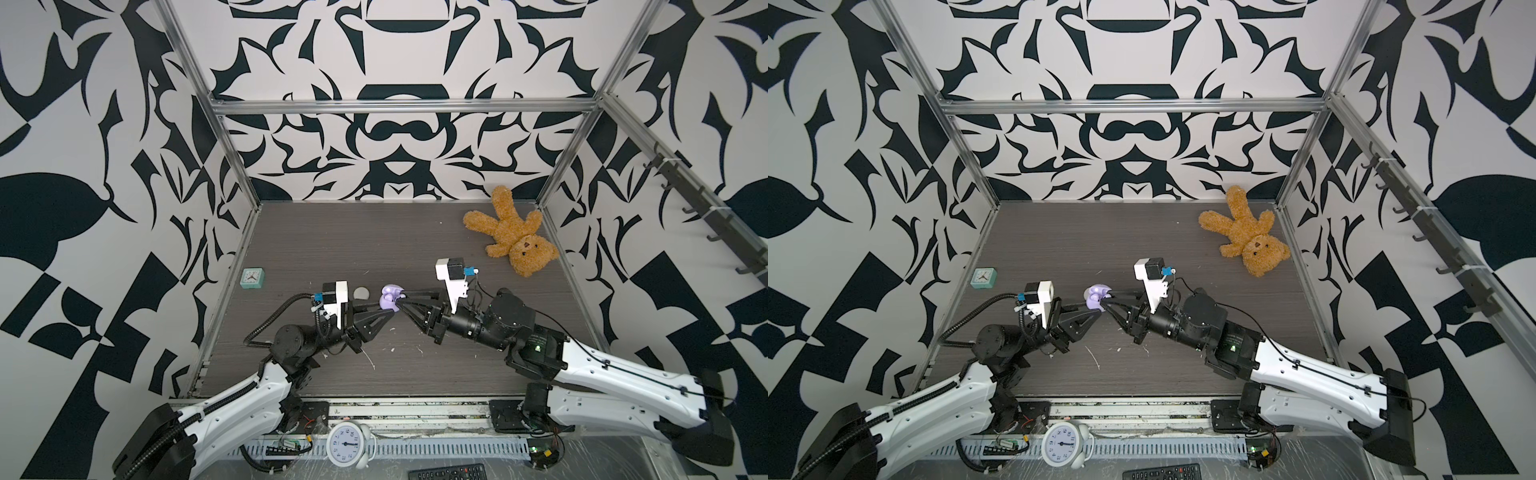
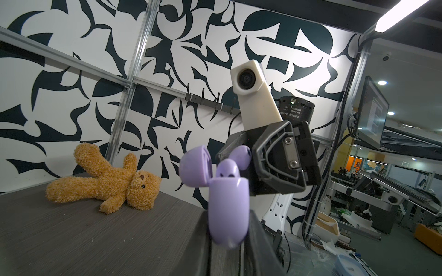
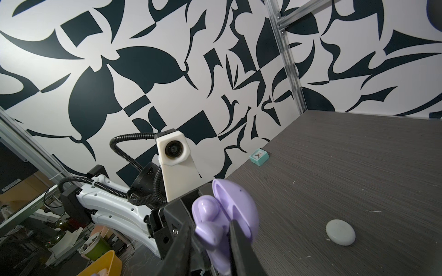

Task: Insert the wireless bluetooth earbuds into the charging case
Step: 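Lower the earbud into the empty slot of the lilac case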

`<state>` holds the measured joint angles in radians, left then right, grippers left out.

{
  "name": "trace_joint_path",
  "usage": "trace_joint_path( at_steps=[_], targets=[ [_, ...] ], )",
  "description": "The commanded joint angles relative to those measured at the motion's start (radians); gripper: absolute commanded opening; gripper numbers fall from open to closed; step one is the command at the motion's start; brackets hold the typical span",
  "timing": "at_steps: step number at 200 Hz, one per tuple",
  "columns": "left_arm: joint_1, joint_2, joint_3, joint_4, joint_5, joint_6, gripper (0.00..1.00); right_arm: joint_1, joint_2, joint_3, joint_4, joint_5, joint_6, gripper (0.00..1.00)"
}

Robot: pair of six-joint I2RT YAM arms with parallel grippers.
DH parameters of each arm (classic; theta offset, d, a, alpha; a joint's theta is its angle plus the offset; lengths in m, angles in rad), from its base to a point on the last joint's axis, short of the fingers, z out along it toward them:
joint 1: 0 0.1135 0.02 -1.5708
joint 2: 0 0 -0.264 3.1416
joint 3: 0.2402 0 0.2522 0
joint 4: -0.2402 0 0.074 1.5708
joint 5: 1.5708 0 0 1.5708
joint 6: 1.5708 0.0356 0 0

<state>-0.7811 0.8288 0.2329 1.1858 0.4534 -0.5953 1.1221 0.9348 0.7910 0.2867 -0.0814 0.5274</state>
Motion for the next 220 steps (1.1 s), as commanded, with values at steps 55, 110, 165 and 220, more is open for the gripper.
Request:
trace_joint_path(
  at_steps=[55, 110, 165, 220],
  targets=[
    [-0.002, -0.018, 0.016, 0.095, -0.005, -0.015, 0.0, 0.013, -0.005, 0.013, -0.09, 0.013, -0.021, 0.4],
    [-0.001, -0.004, 0.016, 0.121, -0.005, -0.027, 0.0, 0.012, -0.024, 0.016, -0.109, 0.029, -0.03, 0.45],
    [-0.001, 0.005, 0.016, 0.14, -0.002, -0.034, 0.0, 0.012, -0.048, 0.017, -0.143, 0.059, -0.042, 0.48],
    [-0.001, 0.003, 0.01, 0.14, 0.0, -0.035, 0.0, 0.013, -0.063, 0.033, -0.16, 0.039, -0.051, 0.53]
  ],
)
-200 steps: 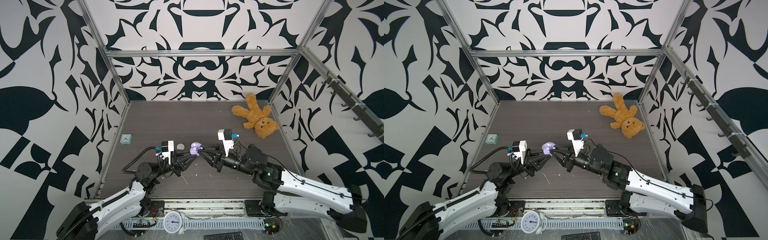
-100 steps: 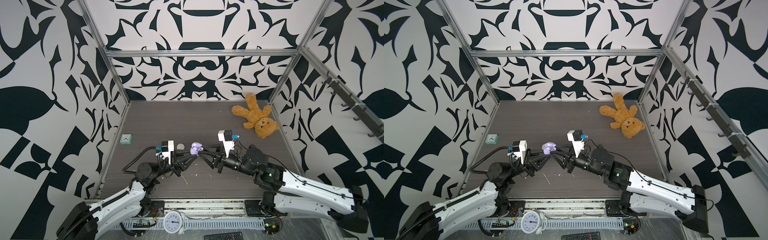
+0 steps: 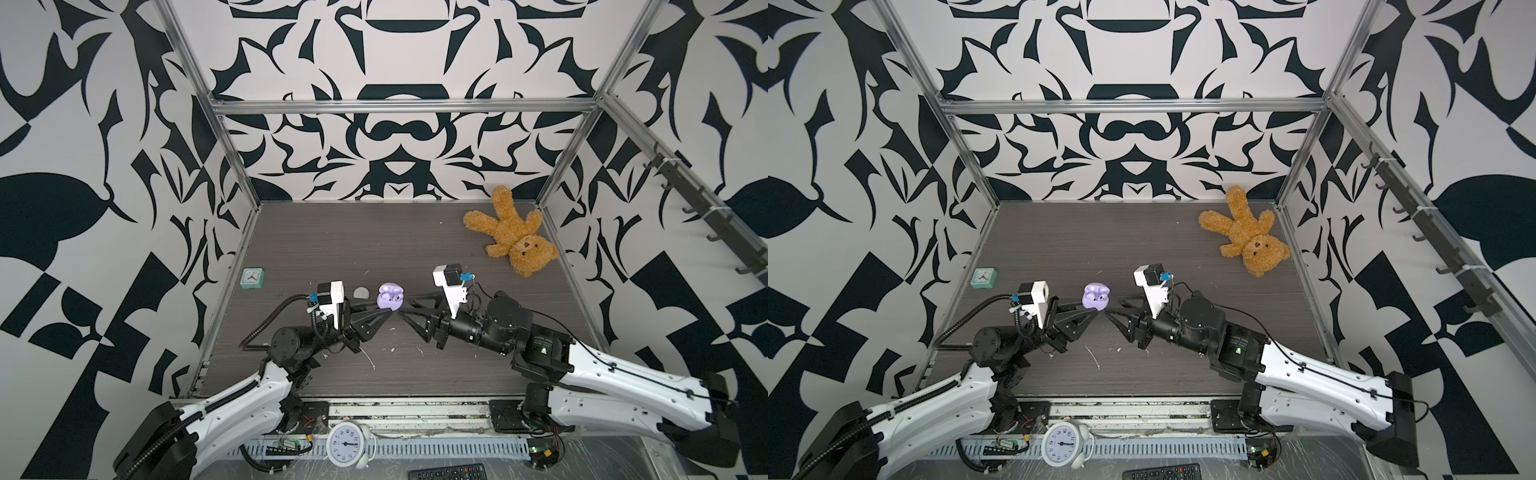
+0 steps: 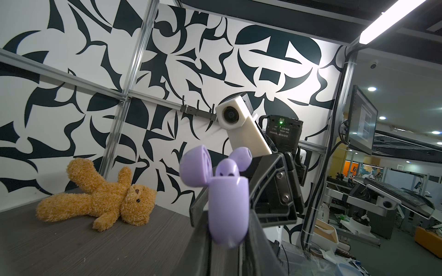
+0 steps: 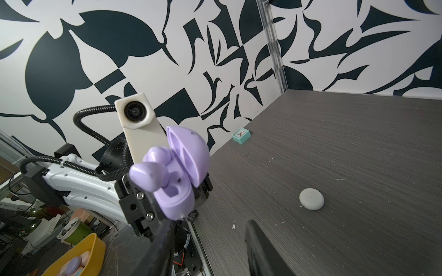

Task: Insert the wireless bluetooth earbuds into the charging case
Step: 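Lower the earbud into the empty slot of the lilac case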

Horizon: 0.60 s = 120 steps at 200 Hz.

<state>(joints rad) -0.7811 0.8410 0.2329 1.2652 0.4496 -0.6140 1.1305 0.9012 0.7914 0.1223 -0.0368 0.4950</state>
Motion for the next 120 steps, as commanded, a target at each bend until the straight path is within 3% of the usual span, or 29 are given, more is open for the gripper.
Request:
trace_joint_path(
  at_steps=[1, 83, 99, 120],
  targets=[
    [-0.001, -0.01, 0.01, 0.06, 0.004, -0.016, 0.0, 0.004, -0.03, 0.034, 0.003, -0.008, -0.02, 0.53],
    [-0.001, -0.003, -0.007, 0.056, 0.003, 0.006, 0.0, 0.005, -0.062, 0.121, -0.062, -0.019, -0.028, 0.64],
    [-0.001, -0.003, -0.009, 0.056, 0.004, 0.007, 0.0, 0.005, -0.036, 0.146, -0.061, -0.038, -0.02, 0.62],
    [-0.002, -0.002, -0.008, 0.054, 0.008, 0.008, 0.0, 0.004, 0.006, 0.177, -0.059, -0.084, -0.005, 0.52]
  ],
)
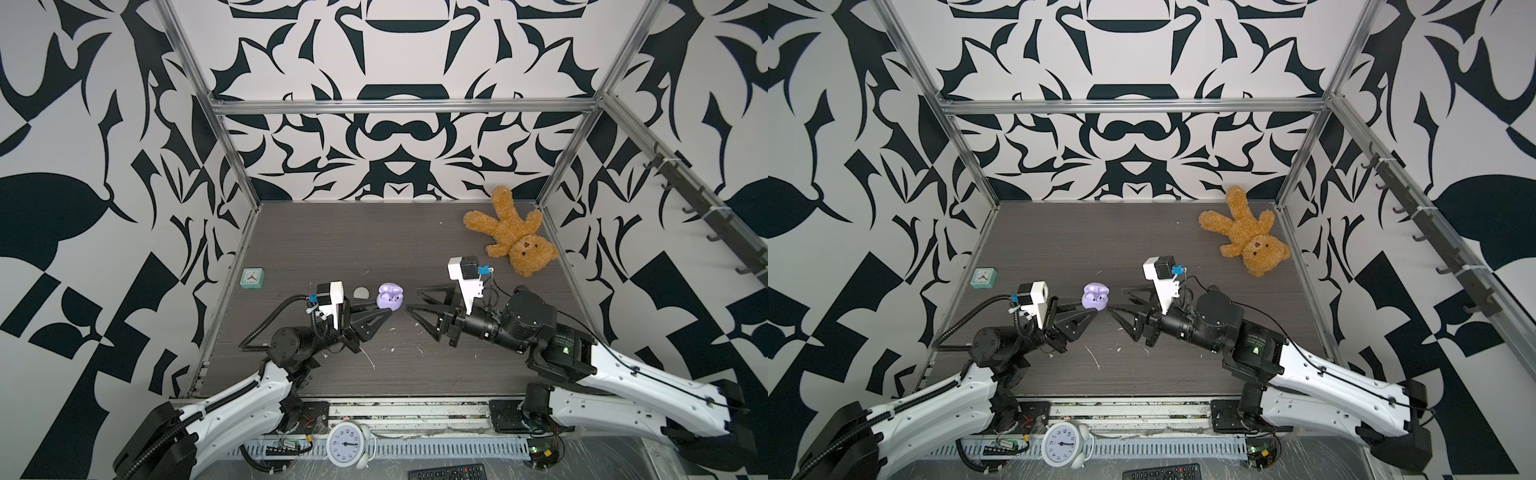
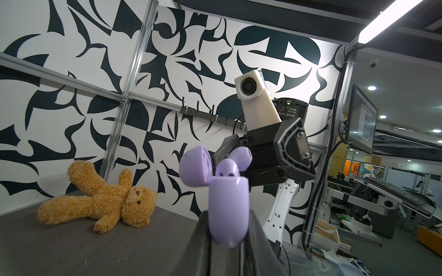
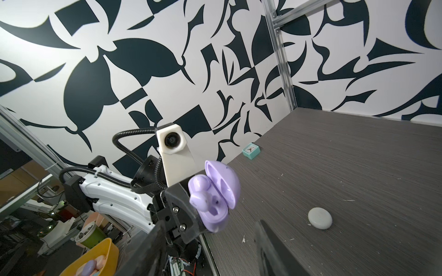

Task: Insert the wireless bluetooth earbuds into the charging case
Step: 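Lower the earbud into the empty slot of the lilac case, then open the right gripper and release the earbud into the case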

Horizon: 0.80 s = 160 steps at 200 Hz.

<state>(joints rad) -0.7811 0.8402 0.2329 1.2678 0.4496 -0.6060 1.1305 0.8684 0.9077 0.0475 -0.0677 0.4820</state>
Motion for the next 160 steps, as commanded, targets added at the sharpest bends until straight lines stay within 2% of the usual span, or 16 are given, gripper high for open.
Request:
trace_joint_path(
  at_steps=[1, 17, 27, 45, 160],
  targets=[
    [-0.001, -0.001, -0.009, 0.051, 0.007, 0.0, 0.0, 0.004, 0.04, 0.061, 0.017, -0.056, 0.009, 0.51],
    [-0.001, 0.0, -0.01, 0.051, 0.006, 0.002, 0.0, 0.005, 0.056, 0.074, 0.027, -0.08, 0.019, 0.48],
    [-0.001, 0.0, -0.013, 0.05, 0.005, 0.003, 0.0, 0.005, 0.059, 0.077, 0.029, -0.078, 0.02, 0.42],
    [-0.001, 0.003, -0.013, 0.05, 0.01, 0.003, 0.0, 0.005, 0.061, 0.081, 0.03, -0.078, 0.018, 0.39],
    [-0.001, 0.003, -0.016, 0.051, 0.01, 0.006, 0.0, 0.006, 0.068, 0.096, -0.022, -0.018, -0.003, 0.32]
  ],
)
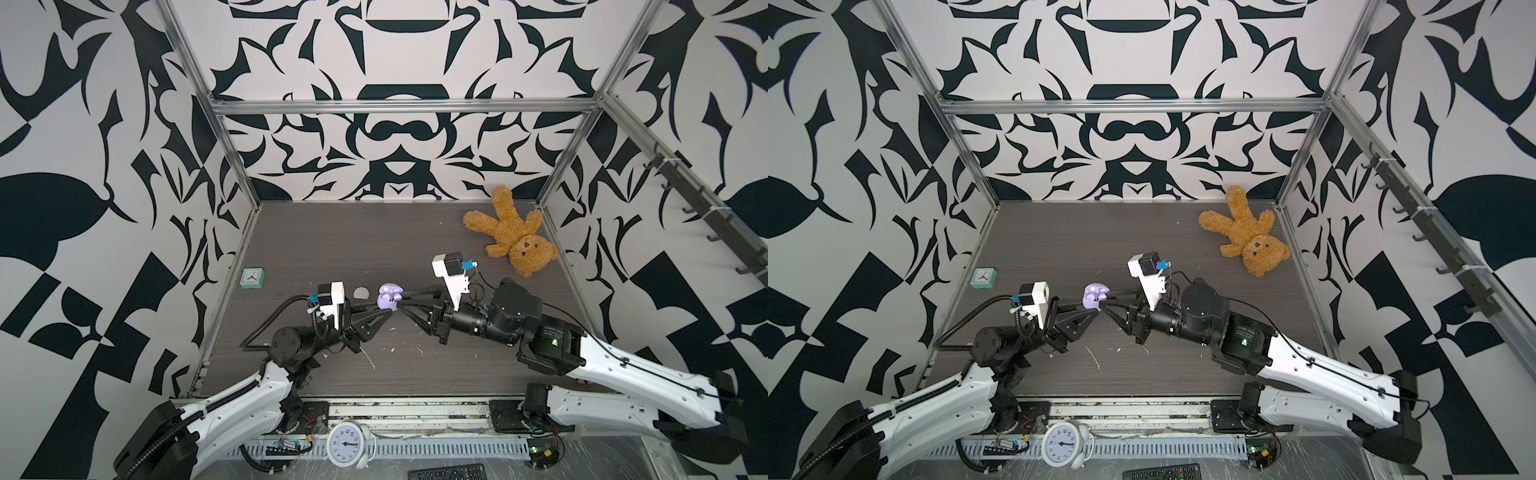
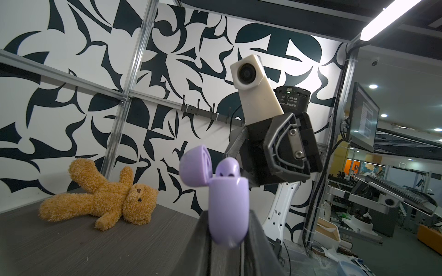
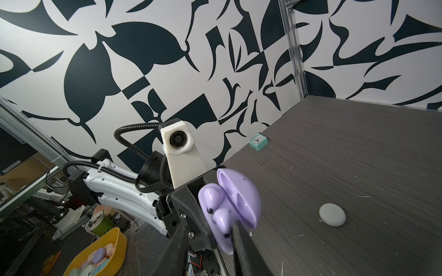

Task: Insert the wireless bluetooth earbuds into the charging case
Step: 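Open the right gripper and release the earbud into the case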

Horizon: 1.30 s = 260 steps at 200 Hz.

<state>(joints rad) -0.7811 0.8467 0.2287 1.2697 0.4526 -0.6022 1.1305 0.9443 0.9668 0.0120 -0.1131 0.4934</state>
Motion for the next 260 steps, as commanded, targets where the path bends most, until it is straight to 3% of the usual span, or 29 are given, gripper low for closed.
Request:
trace_joint_path(
  at_steps=[1, 66, 103, 114, 143, 225, 260],
  targets=[
    [-0.001, -0.003, -0.012, 0.049, 0.006, 0.002, 0.0, 0.006, -0.008, 0.036, 0.014, 0.028, -0.015, 0.32],
    [-0.001, -0.008, -0.003, 0.048, 0.014, -0.001, 0.0, 0.005, -0.014, 0.04, -0.044, 0.11, -0.051, 0.36],
    [-0.002, -0.017, -0.013, 0.036, 0.02, -0.001, 0.0, 0.003, -0.097, 0.034, -0.035, 0.103, -0.084, 0.63],
    [-0.001, -0.013, -0.012, 0.035, 0.023, -0.006, 0.0, 0.005, -0.095, 0.043, -0.046, 0.078, -0.084, 0.76],
    [-0.002, 0.004, -0.001, 0.043, 0.046, -0.02, 0.0, 0.002, -0.04, 0.063, -0.028, -0.057, -0.041, 0.94],
    [-0.013, 0.003, 0.0, 0.053, 0.062, -0.033, 0.0, -0.055, 0.045, 0.101, -0.049, -0.047, 0.042, 0.97],
    [-0.014, 0.001, -0.008, 0.055, 0.053, -0.031, 0.0, -0.075, 0.062, 0.085, 0.032, -0.249, 0.096, 0.92]
  ],
)
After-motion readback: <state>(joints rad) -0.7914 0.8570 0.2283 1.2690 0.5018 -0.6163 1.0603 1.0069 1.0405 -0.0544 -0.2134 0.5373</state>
